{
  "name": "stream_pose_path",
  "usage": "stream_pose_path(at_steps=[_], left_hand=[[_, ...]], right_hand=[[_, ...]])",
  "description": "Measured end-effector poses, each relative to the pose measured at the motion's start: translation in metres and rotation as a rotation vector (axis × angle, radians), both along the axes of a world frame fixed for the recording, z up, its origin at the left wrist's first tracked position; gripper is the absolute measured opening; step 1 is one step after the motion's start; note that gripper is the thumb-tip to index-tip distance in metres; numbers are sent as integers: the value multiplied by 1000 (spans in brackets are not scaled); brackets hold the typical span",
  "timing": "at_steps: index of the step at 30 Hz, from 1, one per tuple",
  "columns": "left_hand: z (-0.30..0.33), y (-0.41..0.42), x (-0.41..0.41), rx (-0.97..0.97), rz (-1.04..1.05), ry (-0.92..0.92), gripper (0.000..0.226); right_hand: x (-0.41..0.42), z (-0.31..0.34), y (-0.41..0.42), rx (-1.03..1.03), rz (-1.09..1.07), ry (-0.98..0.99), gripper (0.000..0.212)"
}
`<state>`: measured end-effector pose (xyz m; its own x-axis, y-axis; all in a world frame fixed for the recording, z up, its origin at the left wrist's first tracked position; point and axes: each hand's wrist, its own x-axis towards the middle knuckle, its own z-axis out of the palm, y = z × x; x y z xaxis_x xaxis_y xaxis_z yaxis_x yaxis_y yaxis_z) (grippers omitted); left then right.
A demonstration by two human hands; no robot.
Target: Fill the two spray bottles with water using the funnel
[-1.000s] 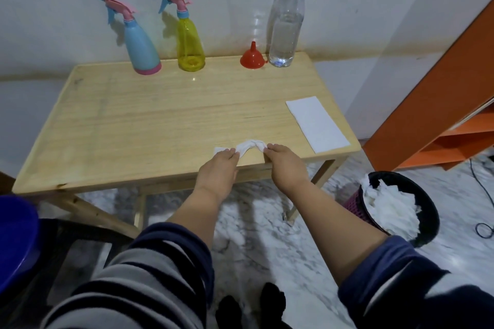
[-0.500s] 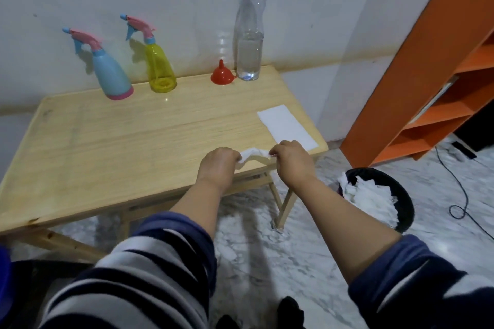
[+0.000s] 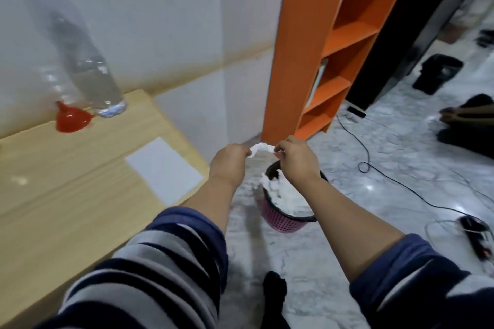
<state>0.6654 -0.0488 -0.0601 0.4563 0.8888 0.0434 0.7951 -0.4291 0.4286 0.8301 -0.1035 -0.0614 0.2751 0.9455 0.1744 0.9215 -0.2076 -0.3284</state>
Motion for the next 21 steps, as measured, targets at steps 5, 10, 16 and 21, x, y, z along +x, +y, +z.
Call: stream_pose_path(at_steps=[5, 10, 16, 21], left_hand=[[-48, 43, 112, -84, -111, -8, 42], [-109, 72, 193, -206, -161, -69, 47], [-180, 73, 212, -490, -329, 333, 75], [-198, 64, 198, -588, -340, 440, 72]], right_hand=[[100, -44, 19, -100, -133, 33, 38], [179, -103, 43, -164, -220, 146, 32], [218, -185, 26, -606, -238, 251, 46], [212, -210, 4, -734, -236, 370, 38]])
